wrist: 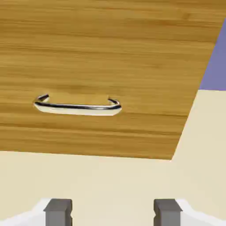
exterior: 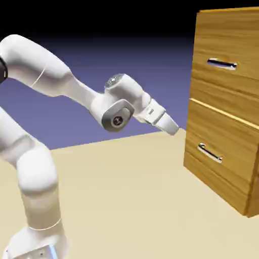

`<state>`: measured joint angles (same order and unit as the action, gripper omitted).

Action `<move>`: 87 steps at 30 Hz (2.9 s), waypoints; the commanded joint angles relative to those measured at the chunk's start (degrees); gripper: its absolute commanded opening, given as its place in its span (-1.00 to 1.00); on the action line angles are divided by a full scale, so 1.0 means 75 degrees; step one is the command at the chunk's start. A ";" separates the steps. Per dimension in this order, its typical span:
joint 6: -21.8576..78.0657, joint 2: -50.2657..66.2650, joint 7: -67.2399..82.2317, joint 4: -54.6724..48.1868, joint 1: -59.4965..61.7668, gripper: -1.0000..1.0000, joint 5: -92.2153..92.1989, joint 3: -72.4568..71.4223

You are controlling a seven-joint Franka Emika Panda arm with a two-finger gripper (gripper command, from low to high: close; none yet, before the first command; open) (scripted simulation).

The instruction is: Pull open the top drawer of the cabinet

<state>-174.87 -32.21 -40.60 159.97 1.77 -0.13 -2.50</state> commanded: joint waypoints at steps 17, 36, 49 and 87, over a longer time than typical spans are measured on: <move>-0.1615 0.0836 0.3491 -0.1939 0.4629 0.00 -0.0243 -0.4707; -0.3419 0.1770 0.7393 -0.4106 0.9802 0.00 -0.0515 -0.9967; -0.4653 0.2410 1.0063 -0.5589 1.3342 0.00 -0.0701 -1.3567; -0.4999 0.3014 1.1476 -0.4783 0.9917 -1.00 -0.1564 -1.0693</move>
<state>-212.30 -9.61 45.47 124.10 76.11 -11.86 -82.66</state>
